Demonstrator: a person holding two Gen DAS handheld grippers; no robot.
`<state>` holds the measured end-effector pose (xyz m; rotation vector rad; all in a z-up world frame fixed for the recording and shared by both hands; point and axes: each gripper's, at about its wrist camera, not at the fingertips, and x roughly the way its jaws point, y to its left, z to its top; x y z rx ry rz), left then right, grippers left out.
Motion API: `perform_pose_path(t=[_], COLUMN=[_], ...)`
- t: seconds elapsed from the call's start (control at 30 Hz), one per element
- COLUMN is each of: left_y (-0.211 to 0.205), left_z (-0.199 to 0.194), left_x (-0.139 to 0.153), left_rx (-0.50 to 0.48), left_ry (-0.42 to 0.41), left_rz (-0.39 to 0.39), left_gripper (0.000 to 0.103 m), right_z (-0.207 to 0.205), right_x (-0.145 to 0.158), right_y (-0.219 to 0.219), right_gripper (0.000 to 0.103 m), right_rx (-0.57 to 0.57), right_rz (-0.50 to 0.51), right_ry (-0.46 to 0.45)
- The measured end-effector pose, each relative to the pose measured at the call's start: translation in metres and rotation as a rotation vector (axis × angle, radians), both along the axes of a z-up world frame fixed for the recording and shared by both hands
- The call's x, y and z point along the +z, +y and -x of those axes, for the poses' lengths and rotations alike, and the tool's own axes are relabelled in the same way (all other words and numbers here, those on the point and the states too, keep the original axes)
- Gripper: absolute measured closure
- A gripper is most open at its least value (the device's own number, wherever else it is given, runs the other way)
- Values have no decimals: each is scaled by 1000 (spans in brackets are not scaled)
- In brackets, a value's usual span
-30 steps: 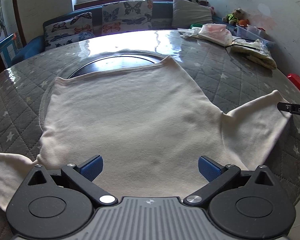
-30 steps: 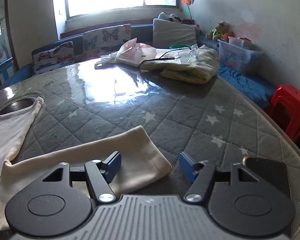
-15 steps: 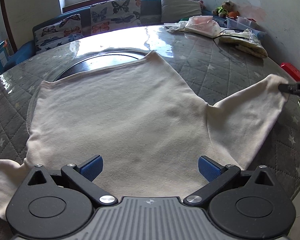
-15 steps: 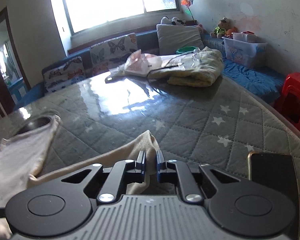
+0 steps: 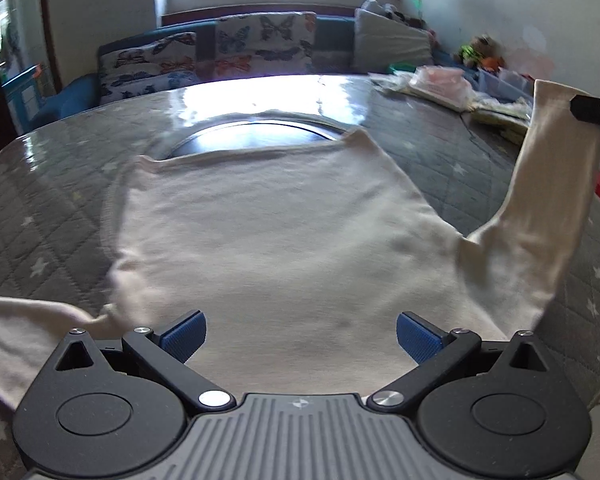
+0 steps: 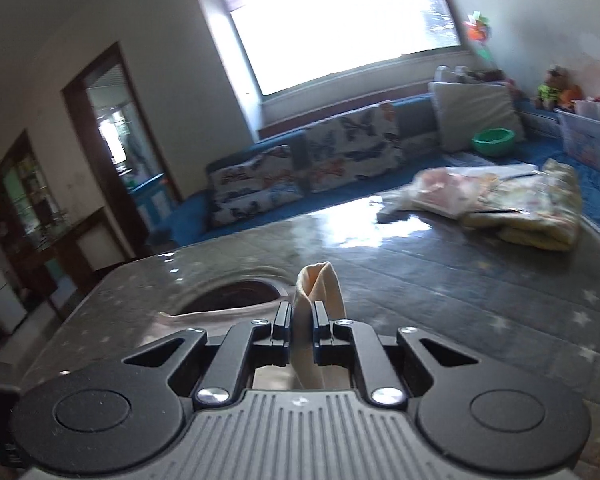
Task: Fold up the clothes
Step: 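Grasp the sleeve with the right gripper and fold it across the body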
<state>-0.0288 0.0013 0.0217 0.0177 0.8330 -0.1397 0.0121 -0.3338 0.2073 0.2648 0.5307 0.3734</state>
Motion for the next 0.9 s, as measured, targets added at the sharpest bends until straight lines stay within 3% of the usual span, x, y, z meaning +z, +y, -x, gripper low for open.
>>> perform_pose_path(t=[0.27,0.47,0.77,0.9], left_y=[65,100,125,129], left_z=[13,29,43,48], left_x=[4,-1,-5,-4], left_rx=[145,214,276,284], left_ry=[-24,-25,-17,-22], left_rz=[44,80,102,110], left_gripper=[0,0,0,0], right_z=[-6,-2,0,5], right_x=[16,7,-26,-30], right_y=[95,159,217,221], right_gripper=[95,95,95,93], right_rx=[225,365,493,499], right_rz=[15,44,61,70], right_ry=[-14,17,125,126])
